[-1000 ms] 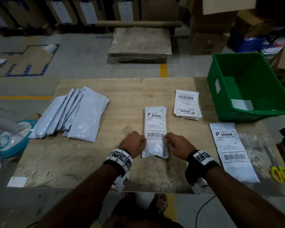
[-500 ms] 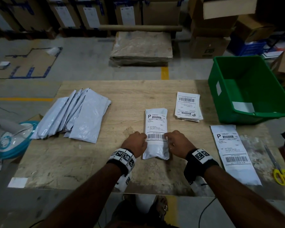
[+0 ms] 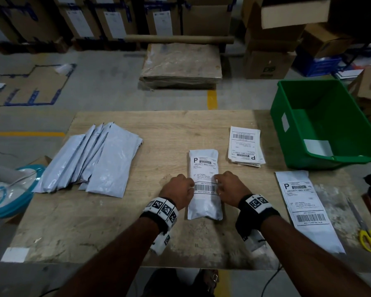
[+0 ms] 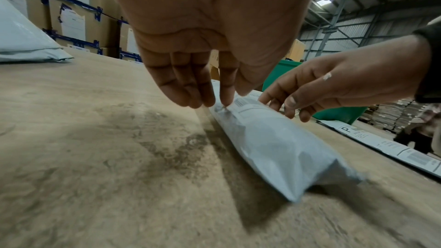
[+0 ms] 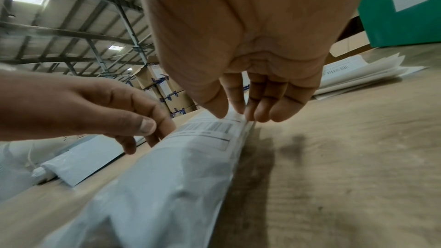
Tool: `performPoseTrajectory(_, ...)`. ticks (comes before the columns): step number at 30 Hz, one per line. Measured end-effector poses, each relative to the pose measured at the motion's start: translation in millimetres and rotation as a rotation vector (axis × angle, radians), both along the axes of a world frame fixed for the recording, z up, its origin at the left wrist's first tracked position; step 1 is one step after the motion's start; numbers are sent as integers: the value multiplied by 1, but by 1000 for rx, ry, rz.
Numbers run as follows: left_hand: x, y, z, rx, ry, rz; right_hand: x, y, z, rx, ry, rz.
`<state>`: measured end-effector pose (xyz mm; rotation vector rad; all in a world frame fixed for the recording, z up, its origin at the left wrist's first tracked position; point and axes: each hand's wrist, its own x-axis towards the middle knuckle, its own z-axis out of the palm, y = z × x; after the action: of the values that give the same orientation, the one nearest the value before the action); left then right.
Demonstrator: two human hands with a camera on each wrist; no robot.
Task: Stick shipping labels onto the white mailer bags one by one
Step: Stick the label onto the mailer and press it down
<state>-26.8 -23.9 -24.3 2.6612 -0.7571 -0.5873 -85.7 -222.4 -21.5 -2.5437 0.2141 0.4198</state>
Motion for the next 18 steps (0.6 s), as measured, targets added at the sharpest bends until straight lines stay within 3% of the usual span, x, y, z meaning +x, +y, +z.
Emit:
performPoseTrajectory(10,20,-6,-4,17,-2,-119,26,-4,3,15,13,-42)
performPoseTrajectory(18,46,-18,2,41,17,-59,39,-5,3,48,29,-33)
